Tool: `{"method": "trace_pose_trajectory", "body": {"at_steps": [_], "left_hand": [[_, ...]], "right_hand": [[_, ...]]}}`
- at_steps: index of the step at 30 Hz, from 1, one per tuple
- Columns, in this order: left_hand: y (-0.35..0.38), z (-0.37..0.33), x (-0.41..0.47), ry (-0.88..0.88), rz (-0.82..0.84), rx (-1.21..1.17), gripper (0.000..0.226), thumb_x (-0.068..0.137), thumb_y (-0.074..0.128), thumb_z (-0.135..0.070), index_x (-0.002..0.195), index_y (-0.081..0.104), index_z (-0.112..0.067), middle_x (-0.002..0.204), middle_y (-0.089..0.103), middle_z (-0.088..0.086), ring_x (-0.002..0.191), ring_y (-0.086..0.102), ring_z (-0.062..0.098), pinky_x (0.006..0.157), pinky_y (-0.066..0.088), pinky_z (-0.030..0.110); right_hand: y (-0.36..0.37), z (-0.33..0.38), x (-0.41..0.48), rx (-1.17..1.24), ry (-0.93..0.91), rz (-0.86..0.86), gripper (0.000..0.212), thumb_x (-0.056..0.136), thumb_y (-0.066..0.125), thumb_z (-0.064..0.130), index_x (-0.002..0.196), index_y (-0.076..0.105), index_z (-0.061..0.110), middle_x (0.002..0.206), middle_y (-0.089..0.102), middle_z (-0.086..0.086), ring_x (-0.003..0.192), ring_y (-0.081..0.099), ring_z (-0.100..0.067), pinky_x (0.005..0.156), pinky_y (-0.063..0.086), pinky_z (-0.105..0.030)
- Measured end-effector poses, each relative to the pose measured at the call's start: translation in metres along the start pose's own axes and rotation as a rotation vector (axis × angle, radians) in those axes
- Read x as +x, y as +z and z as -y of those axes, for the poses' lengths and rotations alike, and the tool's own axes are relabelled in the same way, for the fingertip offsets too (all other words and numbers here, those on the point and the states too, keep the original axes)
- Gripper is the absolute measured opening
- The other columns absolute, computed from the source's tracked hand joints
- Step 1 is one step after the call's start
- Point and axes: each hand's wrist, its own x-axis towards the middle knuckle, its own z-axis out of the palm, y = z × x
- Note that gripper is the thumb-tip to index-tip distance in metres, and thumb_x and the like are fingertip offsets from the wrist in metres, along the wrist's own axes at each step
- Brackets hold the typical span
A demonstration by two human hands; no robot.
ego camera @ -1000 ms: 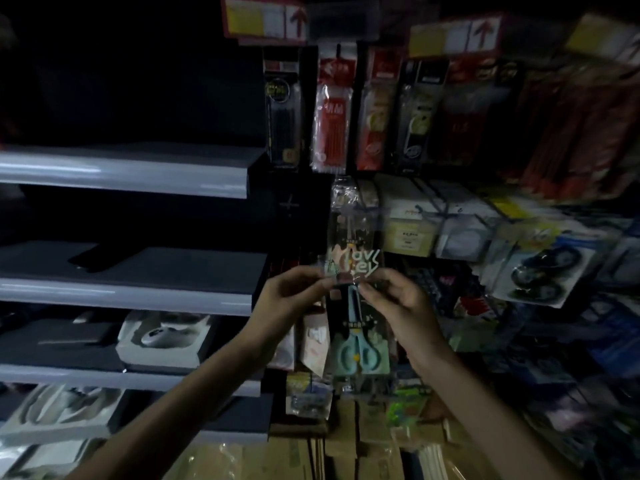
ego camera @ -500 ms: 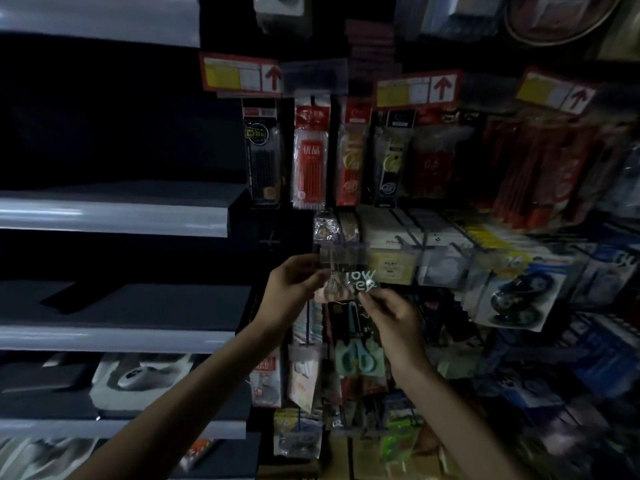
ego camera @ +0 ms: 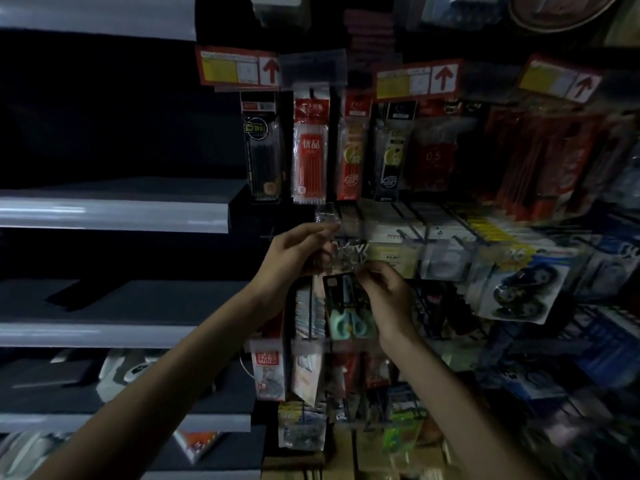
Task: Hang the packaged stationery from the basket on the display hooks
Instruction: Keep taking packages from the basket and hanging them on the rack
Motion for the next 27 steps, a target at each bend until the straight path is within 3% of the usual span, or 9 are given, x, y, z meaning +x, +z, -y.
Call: {"method": "trace_pose_trajectory", "body": {"at_steps": [4, 10, 13, 21, 27], "left_hand": [[-0.004, -0.004, 0.002, -0.033, 0.005, 0.049, 0.027, 0.107, 0.056, -0.019, 0.127, 0.073, -0.016, 0.105, 0.069, 0.013, 0.099, 0.065, 0.027, 0.108, 0.051, 0.055], [-0.006, -0.005, -0.001, -0.030, 0.046, 0.134, 0.026, 0.107, 0.058, -0.022, 0.129, 0.071, -0.023, 0.102, 0.072, 0.009, 0.095, 0.069, 0.023, 0.097, 0.055, 0.046], [-0.008, -0.002, -0.003, -0.023, 0.054, 0.161, 0.028, 0.107, 0.057, -0.020, 0.128, 0.071, -0.031, 0.110, 0.072, 0.021, 0.099, 0.070, 0.025, 0.100, 0.055, 0.049], [-0.008, -0.002, -0.005, -0.022, 0.052, 0.168, 0.030, 0.108, 0.056, -0.017, 0.128, 0.071, -0.034, 0.111, 0.073, 0.018, 0.097, 0.070, 0.021, 0.093, 0.055, 0.041], [-0.009, 0.000, -0.005, -0.011, 0.063, 0.164, 0.033, 0.108, 0.054, -0.013, 0.130, 0.070, -0.033, 0.111, 0.073, 0.018, 0.096, 0.069, 0.022, 0.092, 0.053, 0.040]], "right_hand": [[0.008, 0.006, 0.008, 0.041, 0.006, 0.012, 0.009, 0.097, 0.071, 0.031, 0.103, 0.075, 0.026, 0.100, 0.077, 0.009, 0.095, 0.071, -0.004, 0.078, 0.052, -0.022], [0.017, 0.010, 0.020, 0.042, 0.004, -0.020, 0.015, 0.099, 0.068, 0.029, 0.101, 0.073, 0.016, 0.097, 0.076, 0.003, 0.090, 0.069, -0.006, 0.074, 0.050, -0.023], [0.021, 0.010, 0.023, 0.062, 0.011, -0.020, 0.020, 0.098, 0.069, 0.031, 0.101, 0.072, 0.012, 0.099, 0.076, -0.006, 0.090, 0.071, -0.016, 0.077, 0.053, -0.032], [0.026, 0.007, 0.029, 0.084, 0.013, -0.039, 0.015, 0.099, 0.069, 0.024, 0.106, 0.072, 0.012, 0.098, 0.075, 0.002, 0.090, 0.070, -0.013, 0.070, 0.052, -0.020], [0.026, -0.004, 0.031, 0.078, 0.035, -0.055, 0.019, 0.097, 0.070, 0.028, 0.103, 0.072, 0.010, 0.099, 0.077, -0.008, 0.094, 0.072, -0.026, 0.082, 0.057, -0.040]]}}
